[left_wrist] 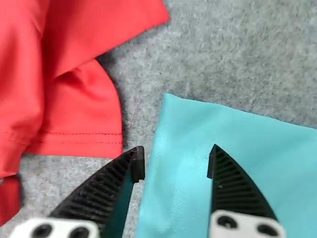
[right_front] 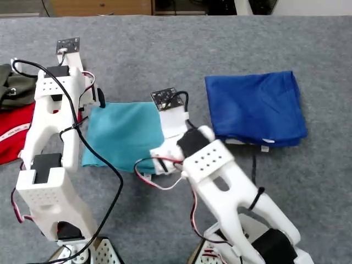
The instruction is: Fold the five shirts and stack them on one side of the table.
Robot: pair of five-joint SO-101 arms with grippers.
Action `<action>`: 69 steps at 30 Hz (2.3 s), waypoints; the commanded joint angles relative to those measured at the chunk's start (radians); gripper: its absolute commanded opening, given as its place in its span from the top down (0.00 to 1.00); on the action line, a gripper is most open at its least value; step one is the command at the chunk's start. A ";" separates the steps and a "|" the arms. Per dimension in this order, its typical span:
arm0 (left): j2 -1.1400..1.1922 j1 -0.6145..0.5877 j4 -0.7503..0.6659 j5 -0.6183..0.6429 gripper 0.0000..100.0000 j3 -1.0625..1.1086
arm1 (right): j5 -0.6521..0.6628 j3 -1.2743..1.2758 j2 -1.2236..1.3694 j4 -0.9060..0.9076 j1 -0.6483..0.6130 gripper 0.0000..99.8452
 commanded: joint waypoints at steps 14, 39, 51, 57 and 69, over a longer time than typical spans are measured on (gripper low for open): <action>0.081 -0.005 -0.077 0.120 0.76 -0.012 | -0.241 -0.087 0.440 -0.436 -0.033 0.66; 0.265 -0.003 -0.061 0.190 0.76 -0.196 | -0.230 -0.183 0.621 -0.393 0.070 1.00; 0.291 0.058 -0.115 0.196 0.76 -0.196 | -0.167 -0.183 0.621 -0.358 0.165 1.00; 0.309 0.072 -0.120 0.189 0.87 -0.198 | -0.144 -0.182 0.627 -0.319 0.166 1.00; 0.298 0.132 -0.094 0.198 0.98 -0.308 | -0.063 -0.245 0.581 -0.287 0.174 1.00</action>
